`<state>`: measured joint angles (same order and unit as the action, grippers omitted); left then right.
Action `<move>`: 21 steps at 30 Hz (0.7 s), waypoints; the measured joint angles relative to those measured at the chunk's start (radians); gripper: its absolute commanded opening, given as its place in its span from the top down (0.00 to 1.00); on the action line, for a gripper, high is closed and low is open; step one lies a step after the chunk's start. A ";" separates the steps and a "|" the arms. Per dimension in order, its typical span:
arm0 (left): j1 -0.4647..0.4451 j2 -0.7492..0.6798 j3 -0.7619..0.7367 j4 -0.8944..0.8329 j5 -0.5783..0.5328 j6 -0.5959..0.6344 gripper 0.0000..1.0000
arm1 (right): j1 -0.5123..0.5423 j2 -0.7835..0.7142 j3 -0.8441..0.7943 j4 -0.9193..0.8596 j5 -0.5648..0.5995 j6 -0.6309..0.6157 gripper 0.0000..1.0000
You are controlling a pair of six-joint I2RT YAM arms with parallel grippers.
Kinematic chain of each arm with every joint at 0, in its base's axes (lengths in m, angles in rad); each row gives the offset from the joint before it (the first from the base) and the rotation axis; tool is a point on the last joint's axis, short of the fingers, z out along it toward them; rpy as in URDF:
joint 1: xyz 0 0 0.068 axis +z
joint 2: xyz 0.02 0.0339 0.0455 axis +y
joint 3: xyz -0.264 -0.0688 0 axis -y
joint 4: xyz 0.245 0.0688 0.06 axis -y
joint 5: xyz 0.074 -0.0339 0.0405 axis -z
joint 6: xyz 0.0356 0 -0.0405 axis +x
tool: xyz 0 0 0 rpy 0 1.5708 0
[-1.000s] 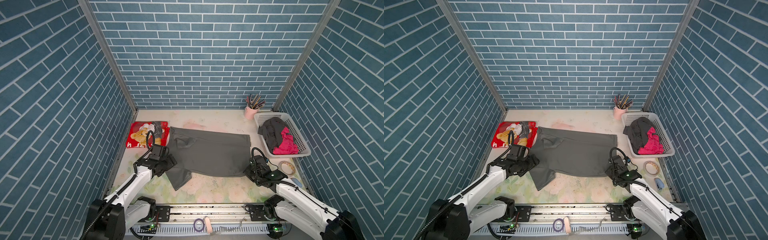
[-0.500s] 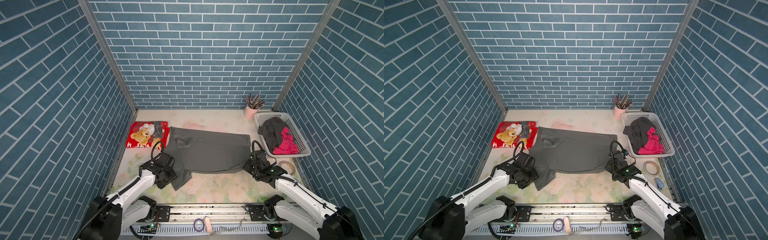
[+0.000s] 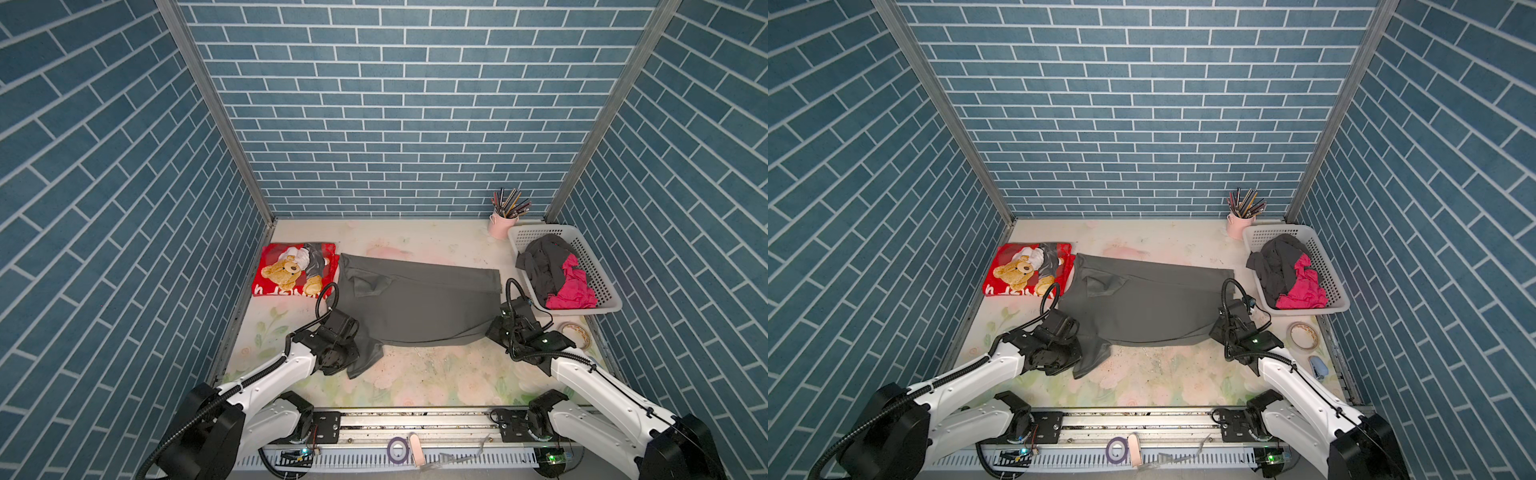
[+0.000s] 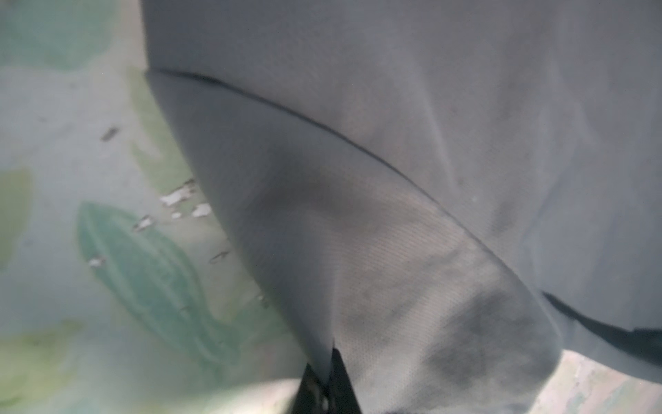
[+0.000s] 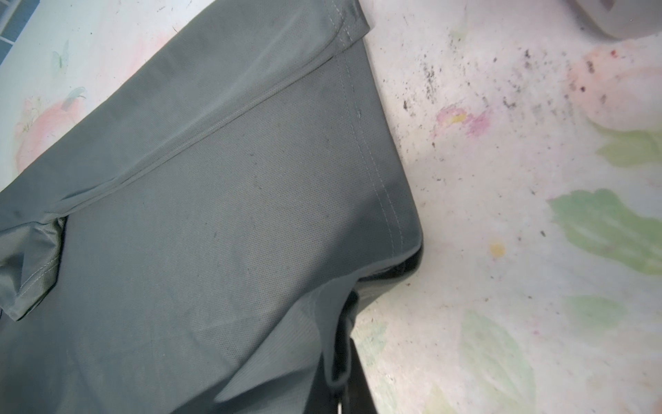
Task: Fold and stack the t-shirts
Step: 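Grasp the grey shirt's near hem corners with both grippers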
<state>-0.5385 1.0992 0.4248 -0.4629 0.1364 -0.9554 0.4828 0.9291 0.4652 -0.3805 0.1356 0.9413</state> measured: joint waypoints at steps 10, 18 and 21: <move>-0.006 -0.081 0.011 -0.047 0.024 0.056 1.00 | -0.001 -0.035 -0.002 -0.027 0.000 0.000 1.00; -0.008 -0.167 0.115 -0.161 0.013 0.083 1.00 | -0.001 -0.121 -0.090 -0.054 -0.028 0.000 0.93; -0.008 -0.167 0.152 -0.195 0.007 0.098 1.00 | -0.001 -0.121 -0.104 -0.067 -0.048 0.001 0.93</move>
<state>-0.5461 0.9325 0.5766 -0.6575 0.1436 -0.8577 0.4820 0.8078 0.3614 -0.4473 0.0875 0.9421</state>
